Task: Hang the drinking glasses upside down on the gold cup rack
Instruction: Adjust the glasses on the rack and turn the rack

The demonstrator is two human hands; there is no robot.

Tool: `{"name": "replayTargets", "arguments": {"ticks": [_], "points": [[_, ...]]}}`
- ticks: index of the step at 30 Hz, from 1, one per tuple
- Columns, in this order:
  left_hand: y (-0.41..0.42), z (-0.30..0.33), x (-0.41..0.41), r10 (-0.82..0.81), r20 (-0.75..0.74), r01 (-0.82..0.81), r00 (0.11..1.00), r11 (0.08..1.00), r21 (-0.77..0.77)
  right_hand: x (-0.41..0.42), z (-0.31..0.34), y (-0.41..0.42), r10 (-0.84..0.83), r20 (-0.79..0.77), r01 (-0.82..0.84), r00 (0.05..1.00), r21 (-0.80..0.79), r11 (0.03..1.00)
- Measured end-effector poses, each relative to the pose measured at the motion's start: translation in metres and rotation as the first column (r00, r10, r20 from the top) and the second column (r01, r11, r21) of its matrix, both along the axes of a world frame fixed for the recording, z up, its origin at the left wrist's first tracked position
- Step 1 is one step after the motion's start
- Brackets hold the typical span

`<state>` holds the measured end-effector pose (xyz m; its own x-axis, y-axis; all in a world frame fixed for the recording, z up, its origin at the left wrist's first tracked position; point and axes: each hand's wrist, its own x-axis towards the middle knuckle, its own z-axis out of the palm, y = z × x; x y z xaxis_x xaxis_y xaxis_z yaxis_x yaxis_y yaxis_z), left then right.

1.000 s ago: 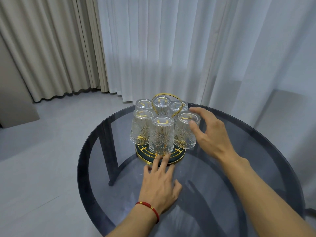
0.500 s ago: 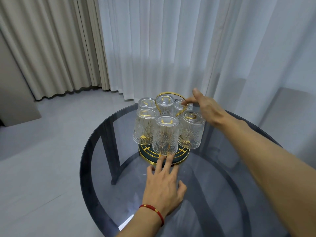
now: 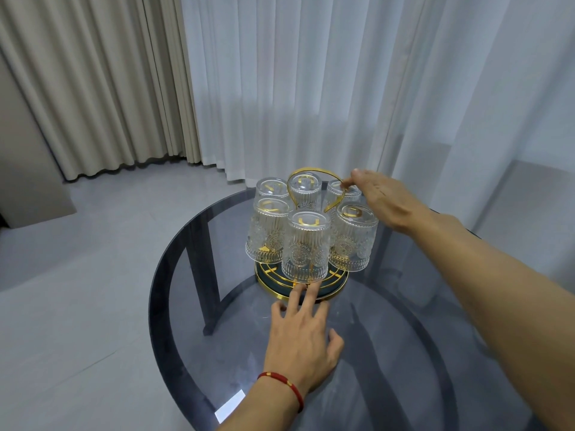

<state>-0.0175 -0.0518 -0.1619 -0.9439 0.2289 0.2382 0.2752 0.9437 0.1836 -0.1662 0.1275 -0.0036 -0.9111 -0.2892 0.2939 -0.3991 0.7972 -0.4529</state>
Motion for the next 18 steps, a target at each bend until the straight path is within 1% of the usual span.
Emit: {"name": "replayTargets", "arguments": {"ticks": [3, 8, 18], "points": [[0.0001, 0.0008, 0.0012, -0.001, -0.029, 0.001, 1.000, 1.000, 0.010, -0.0009, -0.0011, 0.0002, -0.003, -0.008, 0.004, 1.000, 0.047, 0.999], [0.0004, 0.0007, 0.0010, 0.001, -0.024, 0.000, 1.000, 1.000, 0.009, -0.0031, -0.0031, 0.0013, 0.006, -0.024, -0.004, 1.000, 0.080, 0.997], [0.0003, 0.0007, 0.0007, 0.005, 0.000, -0.005, 1.000, 1.000, -0.002, -0.0052, -0.0026, 0.0039, 0.012, -0.028, -0.011, 1.000, 0.057, 0.998]]}}
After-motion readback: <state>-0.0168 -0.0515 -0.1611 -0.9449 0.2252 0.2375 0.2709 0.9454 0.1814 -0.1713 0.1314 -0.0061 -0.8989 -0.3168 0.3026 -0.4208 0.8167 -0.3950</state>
